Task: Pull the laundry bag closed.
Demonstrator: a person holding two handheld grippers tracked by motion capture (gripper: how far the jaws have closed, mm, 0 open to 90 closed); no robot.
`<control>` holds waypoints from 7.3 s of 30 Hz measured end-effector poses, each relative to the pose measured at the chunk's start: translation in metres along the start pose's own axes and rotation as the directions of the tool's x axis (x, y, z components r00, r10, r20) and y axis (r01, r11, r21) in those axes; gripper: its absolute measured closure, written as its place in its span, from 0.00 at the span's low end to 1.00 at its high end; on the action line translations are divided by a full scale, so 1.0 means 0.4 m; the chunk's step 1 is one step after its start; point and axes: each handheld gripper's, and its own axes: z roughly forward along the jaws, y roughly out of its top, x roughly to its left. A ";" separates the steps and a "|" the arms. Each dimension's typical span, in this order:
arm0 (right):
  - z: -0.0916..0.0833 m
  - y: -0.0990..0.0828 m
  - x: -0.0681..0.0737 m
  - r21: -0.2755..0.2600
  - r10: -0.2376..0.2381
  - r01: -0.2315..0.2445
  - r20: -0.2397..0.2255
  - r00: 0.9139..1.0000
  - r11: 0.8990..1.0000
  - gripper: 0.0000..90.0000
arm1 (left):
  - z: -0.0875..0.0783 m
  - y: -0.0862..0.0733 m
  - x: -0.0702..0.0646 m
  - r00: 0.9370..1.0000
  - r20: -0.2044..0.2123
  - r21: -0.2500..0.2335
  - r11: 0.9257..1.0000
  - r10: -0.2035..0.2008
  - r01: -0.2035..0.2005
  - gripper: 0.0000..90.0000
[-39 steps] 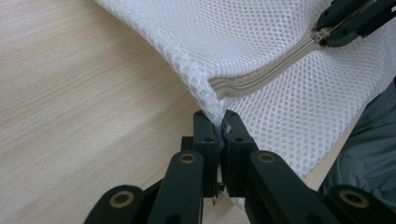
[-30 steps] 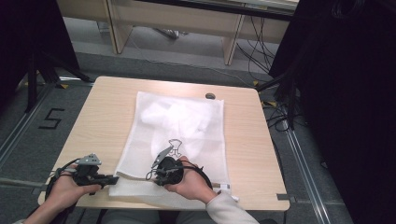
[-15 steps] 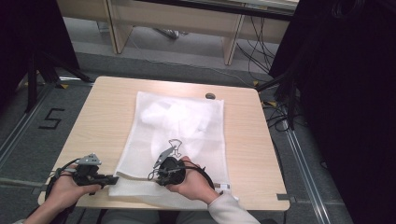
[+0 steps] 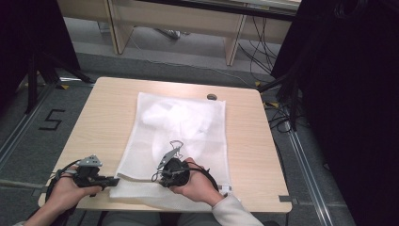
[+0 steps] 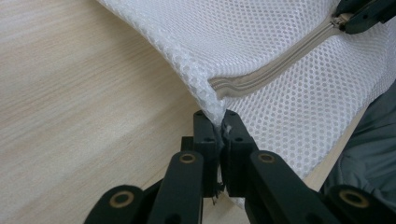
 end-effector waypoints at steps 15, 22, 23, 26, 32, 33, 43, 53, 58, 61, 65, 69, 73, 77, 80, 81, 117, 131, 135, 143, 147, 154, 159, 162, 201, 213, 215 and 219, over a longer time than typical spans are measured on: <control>-0.007 -0.003 0.002 0.003 0.004 -0.004 0.001 1.000 1.000 0.91 | -0.004 0.002 0.002 1.000 0.001 0.025 1.000 0.008 -0.008 0.95; -0.011 -0.010 -0.001 -0.001 0.003 -0.003 0.004 1.000 1.000 0.91 | -0.004 0.002 0.001 1.000 0.004 0.024 1.000 0.005 -0.005 0.95; -0.011 -0.010 -0.001 -0.001 0.003 -0.003 0.004 1.000 1.000 0.91 | -0.003 0.002 0.001 1.000 0.005 0.022 1.000 0.003 -0.003 0.95; -0.014 -0.010 -0.002 0.000 0.003 -0.003 0.005 1.000 1.000 0.91 | -0.003 0.002 0.002 1.000 0.005 0.023 1.000 0.007 -0.008 0.95; -0.019 -0.018 -0.005 -0.004 0.009 -0.008 0.008 1.000 1.000 0.91 | -0.003 0.002 0.001 1.000 0.001 0.023 1.000 0.005 -0.005 0.95; -0.020 -0.018 -0.004 -0.002 0.011 -0.011 0.006 1.000 1.000 0.91 | -0.003 0.002 0.001 1.000 0.001 0.023 1.000 0.005 -0.005 0.95; -0.024 -0.025 -0.007 -0.002 0.018 -0.018 0.008 1.000 1.000 0.91 | -0.002 0.002 0.001 1.000 0.001 0.024 1.000 0.007 -0.007 0.95; -0.032 -0.032 -0.010 0.002 0.026 -0.026 0.010 1.000 1.000 0.91 | -0.003 0.002 0.001 1.000 -0.002 0.025 1.000 0.008 -0.008 0.95; -0.033 -0.035 -0.011 0.002 0.026 -0.026 0.013 1.000 1.000 0.91 | -0.003 0.002 0.001 1.000 0.000 0.027 1.000 0.005 -0.005 0.95; -0.035 -0.037 -0.013 0.002 0.025 -0.025 0.014 1.000 1.000 0.91 | -0.003 0.002 0.002 1.000 0.000 0.028 1.000 0.007 -0.007 0.95; -0.039 -0.039 -0.014 0.003 0.032 -0.032 0.014 0.999 0.999 0.91 | -0.002 0.001 0.001 1.000 -0.002 0.022 1.000 0.005 -0.005 0.95; -0.041 -0.043 -0.016 0.003 0.035 -0.035 0.014 0.999 0.999 0.91 | -0.003 0.002 0.001 1.000 -0.004 0.029 1.000 0.009 -0.008 0.95; -0.046 -0.047 -0.016 0.000 0.035 -0.035 0.014 0.999 0.999 0.91 | -0.003 0.002 0.001 1.000 -0.006 0.030 1.000 0.008 -0.008 0.95; -0.048 -0.051 -0.017 0.000 0.038 -0.038 0.018 0.999 0.999 0.91 | -0.001 0.001 0.000 1.000 -0.011 0.019 1.000 0.006 -0.005 0.95; -0.049 -0.052 -0.017 0.000 0.038 -0.038 0.019 0.999 0.999 0.91 | -0.003 0.001 0.002 1.000 -0.002 0.031 1.000 0.005 -0.004 0.95; -0.049 -0.052 -0.017 0.000 0.038 -0.038 0.019 0.999 0.999 0.91 | -0.003 0.001 0.001 1.000 -0.003 0.030 1.000 0.006 -0.006 0.95; -0.080 -0.081 -0.023 -0.010 0.058 -0.058 0.035 0.998 0.998 0.91 | -0.001 -0.001 0.003 1.000 -0.023 0.026 1.000 0.016 -0.015 0.95; -0.085 -0.091 -0.025 -0.016 0.062 -0.061 0.036 0.997 0.998 0.91 | -0.002 0.001 0.003 1.000 -0.010 0.036 0.999 0.002 -0.002 0.95; -0.089 -0.093 -0.026 -0.018 0.065 -0.065 0.038 0.997 0.998 0.91 | -0.004 0.001 0.006 1.000 -0.017 0.051 0.999 0.019 -0.018 0.95; -0.092 -0.098 -0.026 -0.018 0.069 -0.069 0.044 0.997 0.997 0.91 | 0.000 -0.001 0.003 1.000 -0.025 0.026 1.000 0.014 -0.014 0.95; -0.093 -0.101 -0.028 -0.018 0.065 -0.064 0.044 0.997 0.998 0.91 | -0.004 0.001 0.006 1.000 -0.019 0.051 0.999 0.019 -0.018 0.95; -0.096 -0.103 -0.028 -0.017 0.069 -0.068 0.042 0.997 0.998 0.91 | -0.004 0.000 0.004 1.000 -0.024 0.044 0.999 0.019 -0.018 0.95; -0.099 -0.107 -0.031 -0.018 0.069 -0.069 0.042 0.997 0.997 0.91 | -0.004 0.001 0.005 1.000 -0.022 0.048 0.999 0.019 -0.018 0.95; -0.099 -0.110 -0.030 -0.018 0.069 -0.068 0.042 0.997 0.998 0.91 | -0.001 -0.001 0.004 1.000 -0.026 0.029 0.999 0.015 -0.014 0.95; -0.121 -0.141 -0.037 -0.024 0.080 -0.079 0.044 0.996 0.997 0.91 | -0.004 0.001 0.006 1.000 -0.020 0.055 0.998 0.020 -0.019 0.95; -0.129 -0.155 -0.038 -0.024 0.091 -0.090 0.036 0.995 0.996 0.91 | -0.004 0.001 0.005 1.000 -0.023 0.053 0.998 0.019 -0.018 0.95; -0.129 -0.157 -0.041 -0.030 0.089 -0.088 0.043 0.995 0.996 0.91 | -0.004 0.001 0.006 1.000 -0.021 0.055 0.998 0.019 -0.018 0.95; -0.133 -0.162 -0.040 -0.023 0.096 -0.095 0.043 0.994 0.995 0.91 | -0.004 0.001 0.006 1.000 -0.019 0.054 0.998 0.019 -0.018 0.95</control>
